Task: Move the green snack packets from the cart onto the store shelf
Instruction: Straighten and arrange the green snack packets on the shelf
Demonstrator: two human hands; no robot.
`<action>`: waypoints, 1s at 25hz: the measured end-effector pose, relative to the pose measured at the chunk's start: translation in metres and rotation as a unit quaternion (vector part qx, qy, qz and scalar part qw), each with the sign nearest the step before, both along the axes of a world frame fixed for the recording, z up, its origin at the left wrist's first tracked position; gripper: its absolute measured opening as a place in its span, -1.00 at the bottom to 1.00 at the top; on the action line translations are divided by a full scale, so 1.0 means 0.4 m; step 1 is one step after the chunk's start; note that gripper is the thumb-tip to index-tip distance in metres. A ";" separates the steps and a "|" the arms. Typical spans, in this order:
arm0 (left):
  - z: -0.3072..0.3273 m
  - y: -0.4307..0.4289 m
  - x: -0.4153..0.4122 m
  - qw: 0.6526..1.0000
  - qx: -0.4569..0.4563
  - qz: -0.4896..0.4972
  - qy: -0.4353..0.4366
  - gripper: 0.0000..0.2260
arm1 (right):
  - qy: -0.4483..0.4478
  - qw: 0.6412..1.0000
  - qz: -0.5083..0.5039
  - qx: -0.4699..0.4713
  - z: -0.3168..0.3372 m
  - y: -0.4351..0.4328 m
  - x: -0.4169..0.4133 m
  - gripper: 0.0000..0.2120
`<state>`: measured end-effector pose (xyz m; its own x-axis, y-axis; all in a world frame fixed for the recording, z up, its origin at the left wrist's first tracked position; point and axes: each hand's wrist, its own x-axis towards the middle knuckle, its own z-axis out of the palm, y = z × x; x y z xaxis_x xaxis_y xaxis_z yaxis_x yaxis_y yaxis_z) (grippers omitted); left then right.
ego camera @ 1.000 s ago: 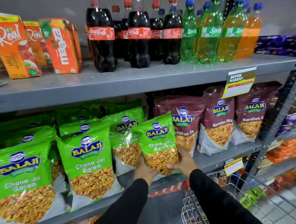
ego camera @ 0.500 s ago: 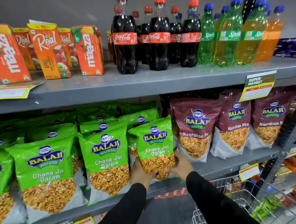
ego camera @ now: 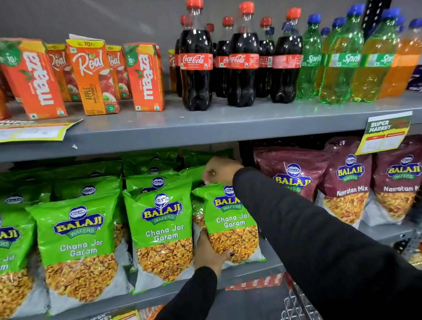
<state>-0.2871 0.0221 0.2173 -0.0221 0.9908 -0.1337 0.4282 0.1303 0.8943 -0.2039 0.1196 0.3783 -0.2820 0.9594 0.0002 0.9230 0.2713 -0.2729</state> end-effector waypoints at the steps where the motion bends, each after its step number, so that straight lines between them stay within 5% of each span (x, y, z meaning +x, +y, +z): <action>1: 0.001 -0.001 0.000 1.000 0.001 0.001 -0.004 -0.26 | -0.011 1.000 0.005 -0.028 -0.005 0.012 -0.005 -0.79; 8: 0.004 0.000 0.000 1.000 0.006 -0.013 0.007 -0.30 | 0.033 0.998 -0.014 -0.053 -0.025 0.034 -0.007 -0.78; 14: -0.007 0.001 0.000 1.000 -0.002 -0.004 -0.007 -0.21 | 0.114 0.990 -0.078 0.014 -0.033 0.024 0.017 -0.88; 25: 0.051 -0.023 -0.026 0.997 0.038 -0.039 0.060 -0.33 | 0.151 0.977 -0.121 0.092 0.001 -0.075 0.007 -0.88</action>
<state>-0.2976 0.0127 0.2376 0.0447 0.9973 -0.0589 0.5380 0.0257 0.8425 -0.2011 0.0898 0.3788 -0.0065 0.9738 0.2275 0.8508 0.1249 -0.5104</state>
